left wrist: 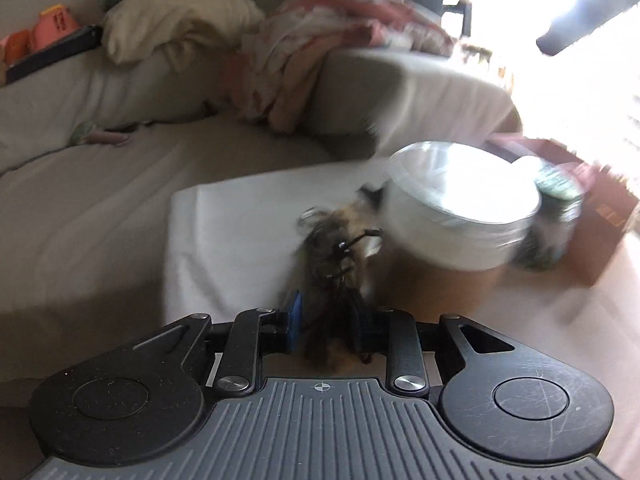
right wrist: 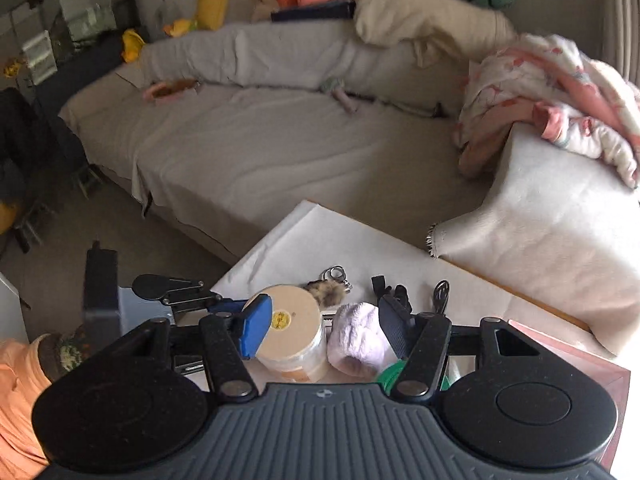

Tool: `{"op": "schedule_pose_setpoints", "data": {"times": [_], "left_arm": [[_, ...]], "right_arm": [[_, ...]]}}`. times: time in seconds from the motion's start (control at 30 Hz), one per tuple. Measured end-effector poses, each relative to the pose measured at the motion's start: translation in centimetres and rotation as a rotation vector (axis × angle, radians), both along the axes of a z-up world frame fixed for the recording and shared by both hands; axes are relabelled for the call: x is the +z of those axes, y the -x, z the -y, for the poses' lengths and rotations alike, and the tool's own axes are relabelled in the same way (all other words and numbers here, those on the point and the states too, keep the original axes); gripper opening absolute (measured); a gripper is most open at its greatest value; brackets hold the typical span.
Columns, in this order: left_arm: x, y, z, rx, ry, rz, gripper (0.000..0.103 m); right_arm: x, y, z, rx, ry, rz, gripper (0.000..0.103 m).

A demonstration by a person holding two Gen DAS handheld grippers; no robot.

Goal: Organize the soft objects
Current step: 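Grasp the furry brown keychain with the left tool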

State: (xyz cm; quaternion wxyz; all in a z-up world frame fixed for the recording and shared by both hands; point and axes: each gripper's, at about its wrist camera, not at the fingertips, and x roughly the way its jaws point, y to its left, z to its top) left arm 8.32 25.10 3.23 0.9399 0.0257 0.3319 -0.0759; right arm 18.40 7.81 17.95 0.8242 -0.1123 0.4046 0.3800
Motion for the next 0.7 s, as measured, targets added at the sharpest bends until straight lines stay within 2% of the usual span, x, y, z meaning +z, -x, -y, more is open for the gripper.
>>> {"op": "schedule_pose_setpoints", "data": {"times": [0.1, 0.23, 0.3, 0.33, 0.4, 0.43, 0.47, 0.53, 0.57, 0.7], "left_arm": [[-0.1, -2.0, -1.3, 0.043, -0.062, 0.005, 0.030], [1.1, -5.6, -4.2, 0.073, -0.058, 0.006, 0.030], [2.6, -6.9, -6.1, 0.055, 0.011, 0.008, 0.026], [3.3, -7.4, -7.0, 0.031, 0.074, 0.009, 0.026], [4.5, -8.4, -8.3, -0.085, 0.219, -0.019, 0.026], [4.7, -8.8, -8.3, -0.160, 0.254, -0.039, 0.026], [4.9, -9.0, -7.9, -0.222, 0.249, -0.054, 0.026], [4.8, -9.6, -6.1, -0.310, 0.165, -0.091, 0.027], [4.4, -10.1, -5.1, -0.346, 0.117, -0.127, 0.027], [2.6, -11.9, -1.9, -0.465, 0.024, -0.262, 0.024]], "right_arm": [[-0.2, -2.4, -1.2, -0.049, 0.015, -0.054, 0.059], [-1.0, -5.6, -1.3, -0.120, 0.024, -0.087, 0.059], [-1.7, -6.8, -0.9, -0.146, 0.025, -0.118, 0.059], [-2.1, -7.3, -0.5, -0.151, 0.026, -0.131, 0.059], [-3.1, -8.1, 0.1, -0.156, 0.035, -0.146, 0.059], [-3.6, -8.4, 0.3, -0.159, 0.042, -0.153, 0.059], [-4.1, -8.6, 0.6, -0.161, 0.049, -0.159, 0.059], [-4.9, -9.0, 1.0, -0.157, 0.056, -0.170, 0.059], [-5.2, -9.1, 1.2, -0.152, 0.059, -0.175, 0.059], [-5.9, -9.7, 1.4, -0.145, 0.068, -0.184, 0.059]]}}
